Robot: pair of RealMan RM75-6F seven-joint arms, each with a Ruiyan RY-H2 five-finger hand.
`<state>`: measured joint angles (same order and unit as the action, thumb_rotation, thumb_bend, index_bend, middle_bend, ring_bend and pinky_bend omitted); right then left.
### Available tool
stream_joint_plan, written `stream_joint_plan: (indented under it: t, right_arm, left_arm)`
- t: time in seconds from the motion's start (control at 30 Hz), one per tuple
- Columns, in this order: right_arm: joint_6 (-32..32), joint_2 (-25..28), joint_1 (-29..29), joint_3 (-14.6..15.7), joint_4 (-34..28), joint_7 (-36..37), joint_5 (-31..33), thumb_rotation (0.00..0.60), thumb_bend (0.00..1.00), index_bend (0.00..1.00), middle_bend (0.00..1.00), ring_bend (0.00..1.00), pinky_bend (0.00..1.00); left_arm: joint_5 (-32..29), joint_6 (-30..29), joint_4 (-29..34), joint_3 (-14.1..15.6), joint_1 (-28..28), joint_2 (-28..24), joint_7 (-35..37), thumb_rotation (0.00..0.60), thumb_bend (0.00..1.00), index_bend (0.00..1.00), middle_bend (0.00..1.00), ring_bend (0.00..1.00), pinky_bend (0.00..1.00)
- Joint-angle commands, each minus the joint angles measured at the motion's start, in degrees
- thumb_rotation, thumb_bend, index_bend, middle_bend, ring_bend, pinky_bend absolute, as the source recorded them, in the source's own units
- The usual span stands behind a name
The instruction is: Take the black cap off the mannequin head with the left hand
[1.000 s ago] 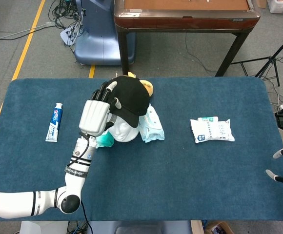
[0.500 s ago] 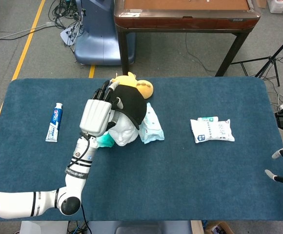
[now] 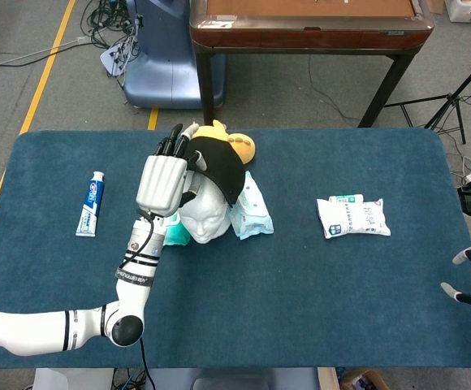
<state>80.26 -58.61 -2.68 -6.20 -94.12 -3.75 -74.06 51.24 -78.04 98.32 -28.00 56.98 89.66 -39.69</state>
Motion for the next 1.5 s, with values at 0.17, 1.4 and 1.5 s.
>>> stream_joint_plan:
  t: [0.17,1.4,1.5]
  right_arm:
    - [0.06,0.01,0.03,0.07,-0.02,0.04,-0.13,0.600,0.07,0.48,0.39,0.30,0.37]
    - [-0.64,-0.46,-0.48,0.06,-0.05,-1.38,0.59,0.600,0.07,0.48,0.39,0.30,0.37]
    - [-0.68,-0.45,-0.51,0.02,-0.05,-1.39,0.66,0.600,0.07,0.48,0.39,0.30,0.37]
  left_arm:
    - [-1.74,-0.33,-2.50,-1.52,0.98,0.75,0.26,0.600,0.47,0.71,0.11,0.04,0.17]
    - [-7.21,-0.57,-15.35,-3.87,-2.97,-2.49,8.31,0.600,0.47,0.72,0.13,0.04,0.17]
    - [-6.84,-0.47,-16.37,-3.64,-3.22,-2.39,9.14,0.600,0.47,0.72,0.13,0.04,0.17]
